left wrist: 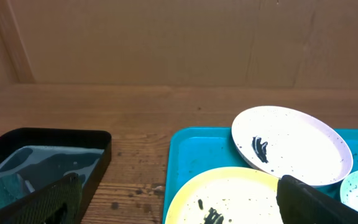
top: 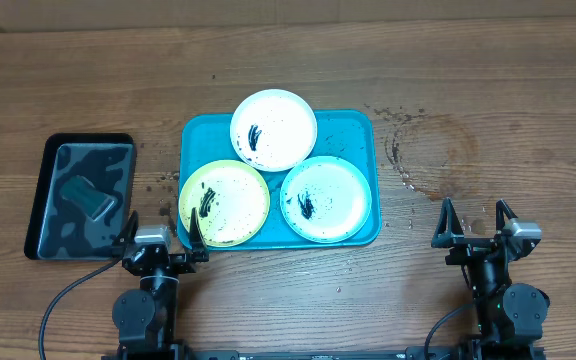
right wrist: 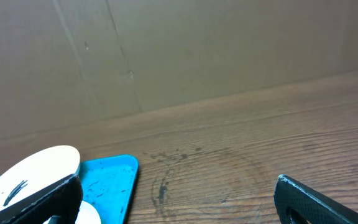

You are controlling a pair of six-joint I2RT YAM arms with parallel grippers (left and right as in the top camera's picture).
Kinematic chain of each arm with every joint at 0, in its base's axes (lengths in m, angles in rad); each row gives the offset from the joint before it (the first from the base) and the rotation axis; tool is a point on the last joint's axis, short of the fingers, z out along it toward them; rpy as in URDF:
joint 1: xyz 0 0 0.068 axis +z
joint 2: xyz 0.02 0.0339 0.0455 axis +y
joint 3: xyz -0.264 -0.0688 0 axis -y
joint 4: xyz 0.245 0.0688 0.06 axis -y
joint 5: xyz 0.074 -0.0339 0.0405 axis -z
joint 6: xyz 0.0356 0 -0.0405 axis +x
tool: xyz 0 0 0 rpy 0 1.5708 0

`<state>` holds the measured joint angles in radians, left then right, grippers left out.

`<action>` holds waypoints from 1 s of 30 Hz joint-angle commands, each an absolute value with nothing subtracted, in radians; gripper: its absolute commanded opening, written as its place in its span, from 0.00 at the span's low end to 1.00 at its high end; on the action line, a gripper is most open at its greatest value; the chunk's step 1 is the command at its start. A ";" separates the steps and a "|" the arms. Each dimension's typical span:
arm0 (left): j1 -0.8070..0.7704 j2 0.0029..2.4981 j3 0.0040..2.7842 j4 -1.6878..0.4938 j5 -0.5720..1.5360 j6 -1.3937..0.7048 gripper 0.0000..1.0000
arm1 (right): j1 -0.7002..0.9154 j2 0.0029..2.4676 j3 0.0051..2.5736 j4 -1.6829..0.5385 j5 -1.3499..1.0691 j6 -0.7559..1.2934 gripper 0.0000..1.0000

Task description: Clean dirty plates on tray and stack at the side

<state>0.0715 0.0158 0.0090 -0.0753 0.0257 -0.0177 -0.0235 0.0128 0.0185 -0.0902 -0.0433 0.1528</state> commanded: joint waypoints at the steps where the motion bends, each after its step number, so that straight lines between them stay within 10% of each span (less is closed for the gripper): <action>1: 0.068 0.006 0.005 -0.069 0.020 0.008 1.00 | -0.016 0.006 0.008 -0.084 -0.030 0.149 1.00; 17: 0.067 0.006 0.008 0.211 0.647 -0.364 1.00 | -0.016 0.006 0.008 -0.084 -0.030 0.149 1.00; 30: 0.067 0.159 0.416 -0.115 -0.050 -0.060 1.00 | -0.016 0.006 0.008 -0.084 -0.030 0.149 1.00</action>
